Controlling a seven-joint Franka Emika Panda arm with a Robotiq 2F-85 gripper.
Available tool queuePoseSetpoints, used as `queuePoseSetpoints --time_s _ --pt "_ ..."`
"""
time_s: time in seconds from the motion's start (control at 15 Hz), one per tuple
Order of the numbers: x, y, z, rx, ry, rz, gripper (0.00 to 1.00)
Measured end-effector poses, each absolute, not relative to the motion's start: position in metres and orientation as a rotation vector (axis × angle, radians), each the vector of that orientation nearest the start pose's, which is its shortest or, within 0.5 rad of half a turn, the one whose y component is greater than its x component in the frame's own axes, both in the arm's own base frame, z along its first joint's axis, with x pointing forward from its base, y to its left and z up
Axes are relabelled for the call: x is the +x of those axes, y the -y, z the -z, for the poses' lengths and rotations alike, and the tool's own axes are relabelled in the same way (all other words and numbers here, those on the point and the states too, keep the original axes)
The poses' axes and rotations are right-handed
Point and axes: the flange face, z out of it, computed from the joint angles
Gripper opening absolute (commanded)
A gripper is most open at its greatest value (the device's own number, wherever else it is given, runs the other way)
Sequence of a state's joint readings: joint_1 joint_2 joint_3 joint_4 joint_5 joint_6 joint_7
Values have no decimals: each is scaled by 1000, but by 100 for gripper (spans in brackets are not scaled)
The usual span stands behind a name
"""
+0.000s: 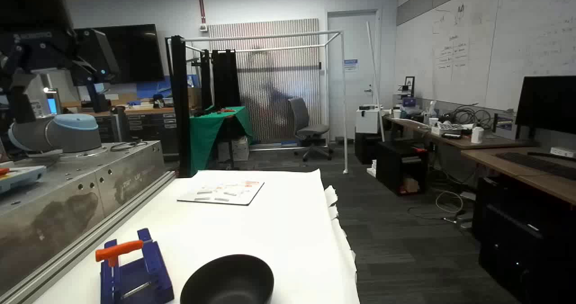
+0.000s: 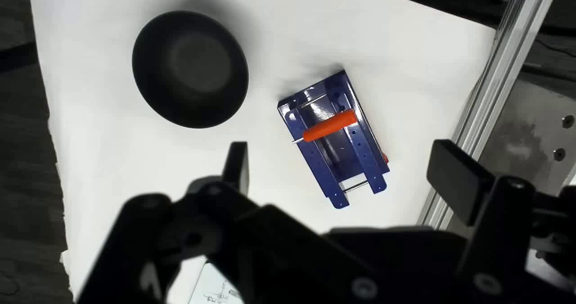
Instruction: Put the wrench inside the bowl
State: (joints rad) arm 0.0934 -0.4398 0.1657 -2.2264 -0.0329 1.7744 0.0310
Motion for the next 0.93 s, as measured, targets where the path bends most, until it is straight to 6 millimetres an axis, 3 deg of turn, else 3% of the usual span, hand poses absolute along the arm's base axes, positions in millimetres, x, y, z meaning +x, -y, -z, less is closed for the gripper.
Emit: queuePoseSetpoints --time_s 0.27,0.47,0.6,0.93 --pt "405 -113 -549 -3225 354 19 100" --pt "407 -118 -541 -3235 302 -7 100" --pt "413 -135 -522 -3264 223 -63 100" --pt "443 -190 -447 -3342 67 -227 100"
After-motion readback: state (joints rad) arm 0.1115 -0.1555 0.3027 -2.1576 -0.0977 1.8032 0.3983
